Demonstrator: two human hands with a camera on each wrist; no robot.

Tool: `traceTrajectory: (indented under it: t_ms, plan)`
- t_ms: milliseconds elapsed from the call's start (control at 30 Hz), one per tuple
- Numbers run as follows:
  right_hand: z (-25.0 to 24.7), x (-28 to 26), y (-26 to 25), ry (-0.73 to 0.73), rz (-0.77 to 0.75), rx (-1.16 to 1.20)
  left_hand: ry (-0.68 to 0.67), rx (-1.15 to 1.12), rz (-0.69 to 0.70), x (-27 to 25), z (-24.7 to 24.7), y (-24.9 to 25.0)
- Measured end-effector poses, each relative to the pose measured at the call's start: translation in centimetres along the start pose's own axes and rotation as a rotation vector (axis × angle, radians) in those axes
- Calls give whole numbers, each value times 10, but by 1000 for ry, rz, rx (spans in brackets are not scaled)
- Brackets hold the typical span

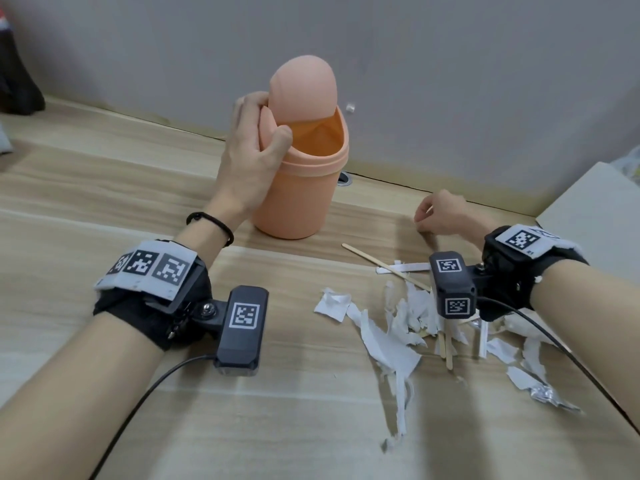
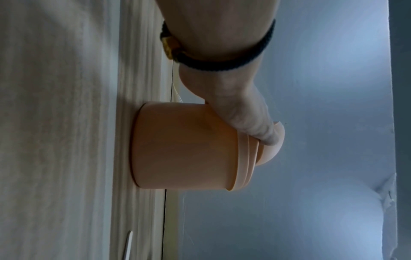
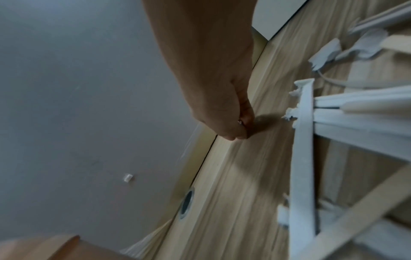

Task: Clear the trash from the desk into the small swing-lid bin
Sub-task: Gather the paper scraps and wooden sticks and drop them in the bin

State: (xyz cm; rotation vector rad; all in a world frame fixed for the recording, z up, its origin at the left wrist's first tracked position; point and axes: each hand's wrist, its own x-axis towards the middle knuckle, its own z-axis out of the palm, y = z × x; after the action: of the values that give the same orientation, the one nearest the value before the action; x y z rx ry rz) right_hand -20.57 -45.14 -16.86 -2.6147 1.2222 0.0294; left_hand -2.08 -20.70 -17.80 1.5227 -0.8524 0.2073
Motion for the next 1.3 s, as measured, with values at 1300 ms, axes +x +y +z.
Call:
traceTrajectory:
  t_ms: [1300]
  plan:
    - [-17,-166,-44,-521,-531,-89,-254,309,-109,-9,-22,63]
